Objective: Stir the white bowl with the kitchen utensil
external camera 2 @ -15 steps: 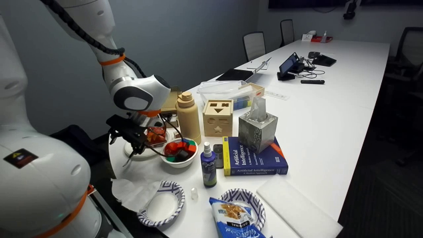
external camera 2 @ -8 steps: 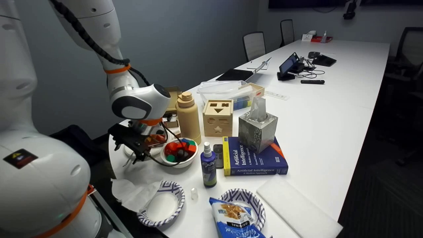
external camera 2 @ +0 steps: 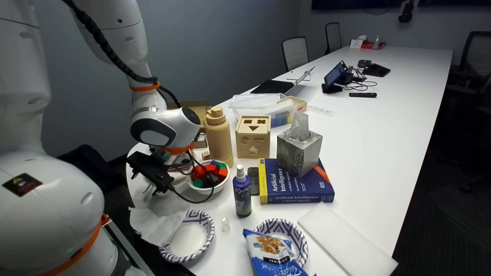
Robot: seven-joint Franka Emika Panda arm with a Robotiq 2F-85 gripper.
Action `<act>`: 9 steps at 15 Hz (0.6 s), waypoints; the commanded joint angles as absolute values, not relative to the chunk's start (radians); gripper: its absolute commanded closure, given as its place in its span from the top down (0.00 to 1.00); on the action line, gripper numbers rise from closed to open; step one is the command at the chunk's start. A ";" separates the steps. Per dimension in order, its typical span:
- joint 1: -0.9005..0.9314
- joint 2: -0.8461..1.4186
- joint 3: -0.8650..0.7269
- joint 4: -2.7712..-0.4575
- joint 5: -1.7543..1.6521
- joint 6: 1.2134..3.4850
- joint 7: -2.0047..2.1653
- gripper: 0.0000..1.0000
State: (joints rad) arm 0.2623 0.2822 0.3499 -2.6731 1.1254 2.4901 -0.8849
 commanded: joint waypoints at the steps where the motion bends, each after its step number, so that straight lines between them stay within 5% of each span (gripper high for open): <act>1: 0.254 0.273 0.356 -2.686 1.183 2.479 -0.969 1.00; 9: 0.264 0.261 0.351 -2.705 1.218 2.437 -1.036 1.00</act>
